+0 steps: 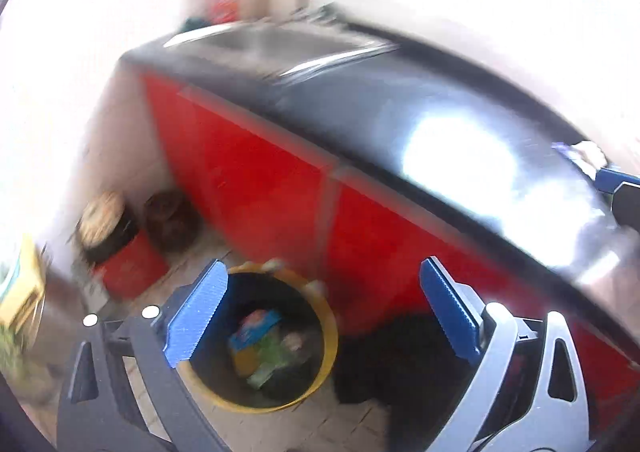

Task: Collect trash
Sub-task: 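Move both open tools back over the remaining countertop trash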

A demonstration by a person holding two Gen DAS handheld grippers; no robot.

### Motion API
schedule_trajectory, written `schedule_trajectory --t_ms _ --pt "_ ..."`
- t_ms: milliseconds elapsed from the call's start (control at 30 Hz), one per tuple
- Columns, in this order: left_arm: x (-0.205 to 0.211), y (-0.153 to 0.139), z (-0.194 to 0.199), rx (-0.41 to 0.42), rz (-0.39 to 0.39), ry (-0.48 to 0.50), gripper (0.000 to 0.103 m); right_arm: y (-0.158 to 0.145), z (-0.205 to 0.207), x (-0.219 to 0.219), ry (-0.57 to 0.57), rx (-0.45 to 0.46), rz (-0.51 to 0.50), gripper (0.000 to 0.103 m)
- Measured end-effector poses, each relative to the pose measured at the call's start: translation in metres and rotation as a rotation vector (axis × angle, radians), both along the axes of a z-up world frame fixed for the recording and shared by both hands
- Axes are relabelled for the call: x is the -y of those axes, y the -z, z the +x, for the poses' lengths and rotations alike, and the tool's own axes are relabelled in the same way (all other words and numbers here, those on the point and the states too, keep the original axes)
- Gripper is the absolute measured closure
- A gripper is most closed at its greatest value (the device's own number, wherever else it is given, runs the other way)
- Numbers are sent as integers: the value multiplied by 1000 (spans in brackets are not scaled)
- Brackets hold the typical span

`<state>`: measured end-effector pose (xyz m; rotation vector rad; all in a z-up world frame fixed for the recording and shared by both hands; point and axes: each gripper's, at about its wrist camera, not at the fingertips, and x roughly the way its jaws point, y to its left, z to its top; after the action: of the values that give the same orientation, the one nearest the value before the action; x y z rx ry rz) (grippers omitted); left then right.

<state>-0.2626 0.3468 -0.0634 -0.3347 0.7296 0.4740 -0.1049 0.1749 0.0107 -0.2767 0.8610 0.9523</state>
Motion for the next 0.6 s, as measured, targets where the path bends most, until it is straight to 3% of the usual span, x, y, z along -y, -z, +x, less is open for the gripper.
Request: schedule_trajectory --t_ms 167,333,500,600 --pt "90 -40 85 67 -52 258 7 -29 47 149 377 113 -28 7" --pt "203 -59 158 70 5 524 7 -32 66 278 638 89 -3 7" --pt "285 -65 198 60 -3 713 7 -23 63 342 730 65 7 7" --pt "308 -63 207 54 -7 740 7 -13 67 349 729 58 -8 7"
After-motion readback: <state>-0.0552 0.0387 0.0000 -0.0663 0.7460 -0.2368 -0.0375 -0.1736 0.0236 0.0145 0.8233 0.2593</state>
